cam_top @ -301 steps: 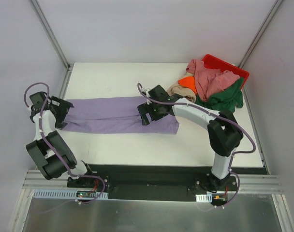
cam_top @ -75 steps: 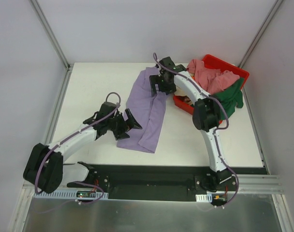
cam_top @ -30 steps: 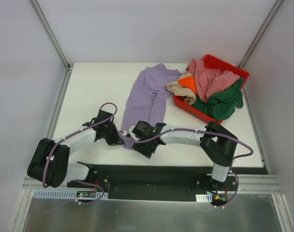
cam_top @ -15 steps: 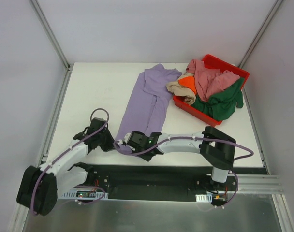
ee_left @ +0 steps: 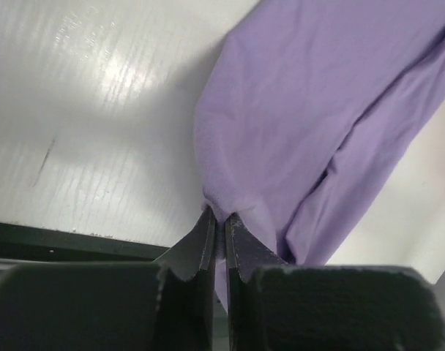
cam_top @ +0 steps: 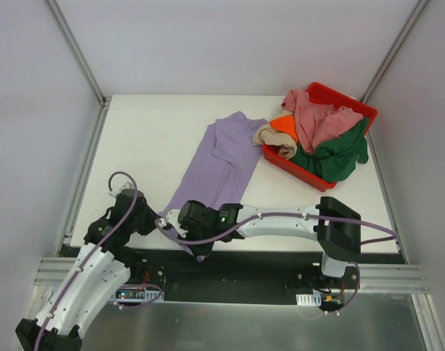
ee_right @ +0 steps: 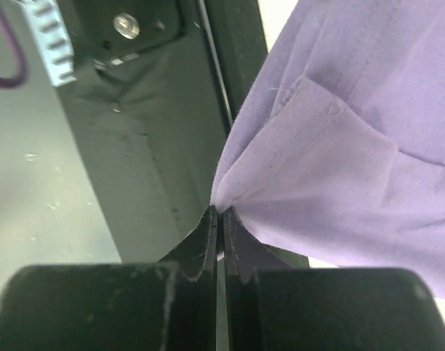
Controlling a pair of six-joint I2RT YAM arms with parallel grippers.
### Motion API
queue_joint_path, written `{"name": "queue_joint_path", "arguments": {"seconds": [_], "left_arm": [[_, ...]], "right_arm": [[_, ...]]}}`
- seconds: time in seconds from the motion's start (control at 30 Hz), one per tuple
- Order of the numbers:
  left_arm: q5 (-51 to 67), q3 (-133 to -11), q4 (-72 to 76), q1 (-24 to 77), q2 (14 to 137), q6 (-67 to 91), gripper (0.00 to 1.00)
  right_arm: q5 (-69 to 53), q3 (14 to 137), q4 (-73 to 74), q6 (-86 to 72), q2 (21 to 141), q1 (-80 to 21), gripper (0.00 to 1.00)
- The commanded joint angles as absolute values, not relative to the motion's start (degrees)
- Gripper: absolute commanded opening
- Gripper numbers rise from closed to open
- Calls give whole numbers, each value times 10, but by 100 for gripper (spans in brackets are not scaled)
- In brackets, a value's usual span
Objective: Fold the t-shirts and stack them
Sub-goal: Grab the bottom of the folded rectangular tshirt with both arms, then fold the folded rectangular tshirt in 1/3 of the way
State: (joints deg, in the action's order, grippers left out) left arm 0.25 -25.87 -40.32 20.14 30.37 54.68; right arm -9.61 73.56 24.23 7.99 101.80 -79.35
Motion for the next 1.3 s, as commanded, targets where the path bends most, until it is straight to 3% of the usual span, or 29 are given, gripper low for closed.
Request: {"name": "queue_joint_path", "arguments": {"seconds": [0.0, 0.2, 0.43, 1.0, 1.27], "left_arm": [[-112, -324, -502, 198, 249, 592, 0], [-150, -355, -526, 198, 202, 597, 0], [-190, -376, -529, 198, 236, 605, 0], [-67, -444, -273, 199, 507, 546, 0], [-41, -498, -227, 200, 646, 541, 0]], "right_arm": [[-205, 775, 226, 62, 998, -797, 0], [-279, 826, 229, 69, 1022, -797, 1], [-294, 839, 224, 38, 1027, -761, 0], [-185, 769, 273, 59, 972, -618, 1], [-157, 770, 293, 92, 969, -544, 1]]}}
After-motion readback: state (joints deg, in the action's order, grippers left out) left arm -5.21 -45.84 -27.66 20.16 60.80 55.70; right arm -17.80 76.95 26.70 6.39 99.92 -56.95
